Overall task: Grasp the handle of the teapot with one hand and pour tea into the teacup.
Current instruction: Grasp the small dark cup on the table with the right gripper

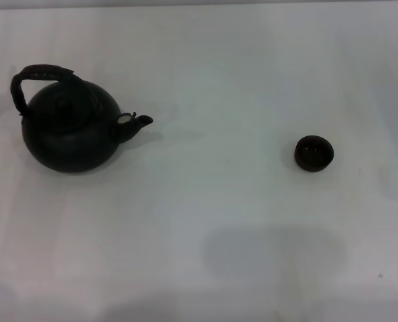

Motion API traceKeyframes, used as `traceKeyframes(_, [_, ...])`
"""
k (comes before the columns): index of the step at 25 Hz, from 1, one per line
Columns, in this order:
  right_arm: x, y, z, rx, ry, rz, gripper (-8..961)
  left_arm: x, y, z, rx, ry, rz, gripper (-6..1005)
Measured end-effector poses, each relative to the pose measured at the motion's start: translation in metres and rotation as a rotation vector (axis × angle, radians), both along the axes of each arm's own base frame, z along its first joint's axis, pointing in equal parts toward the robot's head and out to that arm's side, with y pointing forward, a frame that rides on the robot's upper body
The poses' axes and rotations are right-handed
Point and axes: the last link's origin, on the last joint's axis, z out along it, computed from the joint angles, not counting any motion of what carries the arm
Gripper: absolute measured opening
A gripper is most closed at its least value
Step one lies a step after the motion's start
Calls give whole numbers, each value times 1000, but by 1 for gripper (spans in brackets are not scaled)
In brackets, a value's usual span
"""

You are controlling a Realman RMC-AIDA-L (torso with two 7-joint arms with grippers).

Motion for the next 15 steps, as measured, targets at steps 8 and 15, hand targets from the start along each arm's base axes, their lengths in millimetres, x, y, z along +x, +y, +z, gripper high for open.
traceKeyframes(8, [-28,37,25,-283,-196,191,845,-5,-8,-14,-40,-30,37,800])
traceKeyframes(15, [-63,52,39,-592,-314,334,846,-9,-15,-16,-49,-34,47,800])
